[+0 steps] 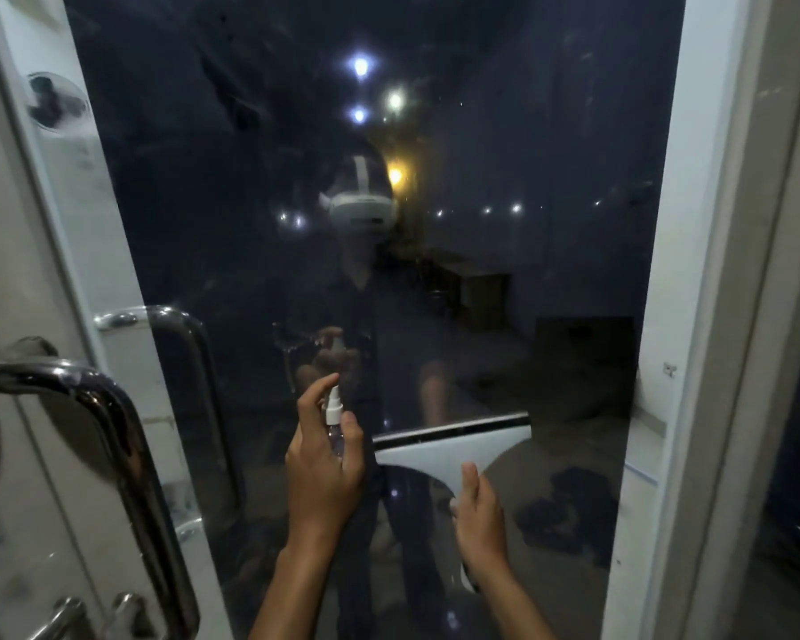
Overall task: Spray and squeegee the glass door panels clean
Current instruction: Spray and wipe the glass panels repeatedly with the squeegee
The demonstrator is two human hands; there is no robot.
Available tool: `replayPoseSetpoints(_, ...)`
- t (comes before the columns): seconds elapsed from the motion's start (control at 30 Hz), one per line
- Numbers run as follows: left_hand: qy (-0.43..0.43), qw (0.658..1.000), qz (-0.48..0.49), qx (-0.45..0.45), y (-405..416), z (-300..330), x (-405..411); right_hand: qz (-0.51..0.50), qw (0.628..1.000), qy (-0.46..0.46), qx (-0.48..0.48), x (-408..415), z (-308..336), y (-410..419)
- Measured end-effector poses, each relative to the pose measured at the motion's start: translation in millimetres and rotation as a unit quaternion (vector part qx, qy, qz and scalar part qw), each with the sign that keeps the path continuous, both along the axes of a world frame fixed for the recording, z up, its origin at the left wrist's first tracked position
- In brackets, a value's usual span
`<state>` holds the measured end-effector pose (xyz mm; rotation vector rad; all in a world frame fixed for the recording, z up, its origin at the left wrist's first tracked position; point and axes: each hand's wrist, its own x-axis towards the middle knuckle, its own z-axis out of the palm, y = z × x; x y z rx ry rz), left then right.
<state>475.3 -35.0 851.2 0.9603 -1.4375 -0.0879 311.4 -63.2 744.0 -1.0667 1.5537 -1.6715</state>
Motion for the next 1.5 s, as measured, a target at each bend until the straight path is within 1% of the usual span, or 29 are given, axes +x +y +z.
replayPoseSetpoints(0.03,0.002,1.000,0.002,0.009,2.3,-9.2,0.8,0.004,1.000,-0.005,0.026,0.5,-16.9,6.0)
replayPoseSetpoints(0.1,0.003,1.000,0.006,0.020,6.0,-22.4,0.9,0.011,0.999,-0.017,0.047,1.5,-32.1,12.3)
replayPoseSetpoints(0.3,0.003,0.998,0.003,0.058,10.9,-54.1,-2.8,0.021,1.000,-0.015,0.018,4.5,-18.4,8.0)
replayPoseSetpoints(0.4,0.001,0.998,0.004,0.065,11.7,-59.8,-5.9,0.022,0.999,0.003,0.036,2.0,-25.8,-0.4)
replayPoseSetpoints(0.6,0.009,0.997,0.017,0.077,13.7,-70.5,-4.3,0.022,0.990,-0.015,0.136,-4.8,-93.1,25.4)
replayPoseSetpoints(0.73,-0.004,0.996,0.024,0.082,14.0,-72.7,-6.5,0.023,0.989,-0.015,0.148,-3.9,-111.5,39.2)
replayPoseSetpoints(0.9,0.001,0.998,0.018,0.064,13.5,-63.6,-7.0,0.009,0.993,-0.022,0.112,-2.5,-89.5,42.9)
replayPoseSetpoints(1.07,0.009,0.999,0.019,0.042,12.8,-48.7,4.2,0.025,0.996,-0.063,0.052,20.8,-34.2,46.8)
replayPoseSetpoints(1.17,0.010,0.999,0.022,0.032,13.3,-39.0,11.7,0.043,0.997,-0.070,0.014,33.7,-8.0,43.1)
replayPoseSetpoints(1.33,0.020,0.999,0.038,-0.009,3.5,-3.2,35.6,0.061,0.994,-0.071,-0.052,62.1,30.7,34.1)
replayPoseSetpoints(1.4,0.016,0.998,0.051,-0.023,-2.4,16.7,47.2,0.067,0.993,-0.062,-0.070,74.3,37.6,24.3)
replayPoseSetpoints(1.5,0.010,0.997,0.071,-0.022,-10.6,37.5,58.9,0.080,0.990,-0.075,-0.088,83.4,44.2,21.8)
